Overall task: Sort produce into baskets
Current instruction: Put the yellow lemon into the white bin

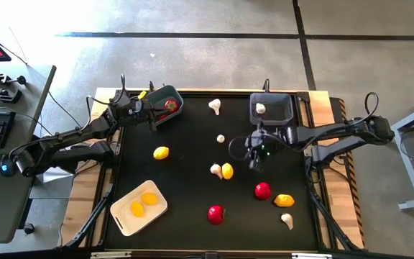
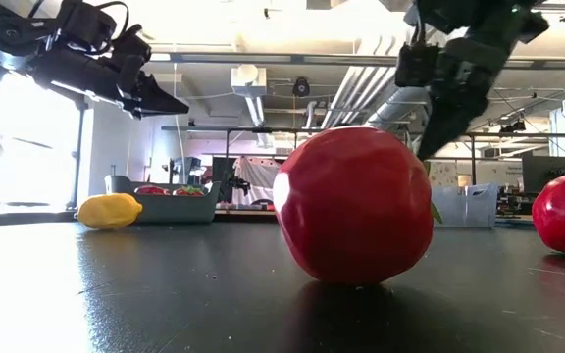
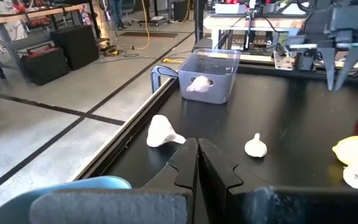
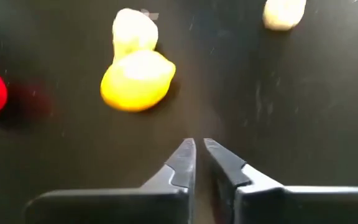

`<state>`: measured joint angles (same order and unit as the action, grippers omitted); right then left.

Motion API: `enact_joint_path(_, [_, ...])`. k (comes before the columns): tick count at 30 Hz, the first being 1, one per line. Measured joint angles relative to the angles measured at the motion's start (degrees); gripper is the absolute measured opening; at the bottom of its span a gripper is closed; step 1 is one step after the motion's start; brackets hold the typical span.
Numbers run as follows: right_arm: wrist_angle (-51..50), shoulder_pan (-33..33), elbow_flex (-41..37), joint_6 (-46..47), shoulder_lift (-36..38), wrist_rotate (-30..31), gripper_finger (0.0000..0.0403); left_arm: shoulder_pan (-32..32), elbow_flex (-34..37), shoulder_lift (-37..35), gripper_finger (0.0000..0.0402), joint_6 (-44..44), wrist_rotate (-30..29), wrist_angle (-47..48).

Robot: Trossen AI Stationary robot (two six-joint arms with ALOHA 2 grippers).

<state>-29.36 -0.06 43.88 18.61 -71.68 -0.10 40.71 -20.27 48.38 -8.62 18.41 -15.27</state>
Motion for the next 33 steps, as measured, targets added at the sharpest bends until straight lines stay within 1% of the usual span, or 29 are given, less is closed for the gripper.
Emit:
enact_joint_path(3, [-2.53,3.51,0.0,4.02,0.0,0.39,0.0056,0.0,0.0,0.0,0.0,0.91,0.01,-0.19])
enact_joint_path(6, [-4.84,7.95,-0.02,9.42,0.0,0.14,0.0099,0.0,0.0,0.0,0.0,2.61,0.02,-0.19])
enact_joint_path(11, [-7.38,16.03,0.0,21.32,0.0,-0.84,0.0173,0.0,0.0,0.0,0.0,3.09,0.04,-0.23])
enact_joint_path(15, [-8.92,22.52,-0.02,30.78,0.0,-2.97,0.0216,0.0,0.0,0.0,0.0,2.52,0.05,-1.35])
enact_joint_path(18, [-11.43,26.83,0.64,36.13,-0.08,-4.28,0.0228,0.0,0.0,0.0,0.0,2.46,0.07,-1.7])
enact_joint_path(23, [-20.84,31.65,4.89,40.52,-0.09,-3.78,0.023,0.0,0.0,0.0,0.0,2.4,0.07,-1.8])
enact_joint_path(25, [-23.41,33.18,6.06,40.92,-0.76,-4.0,0.023,0.0,0.0,0.0,0.0,2.4,0.07,-1.67])
enact_joint_path(28, [-26.73,35.31,6.36,40.35,-2.86,-6.36,0.023,0.0,0.0,0.0,0.0,2.4,0.07,-1.43])
enact_joint_path(30, [-27.18,36.44,6.36,38.96,-4.62,-7.65,0.023,0.0,0.0,0.0,0.0,2.4,0.04,-1.41])
enact_joint_path(33, [-27.58,37.49,6.36,36.43,-6.73,-7.62,0.023,0.0,0.0,0.0,0.0,3.2,0.04,-1.4])
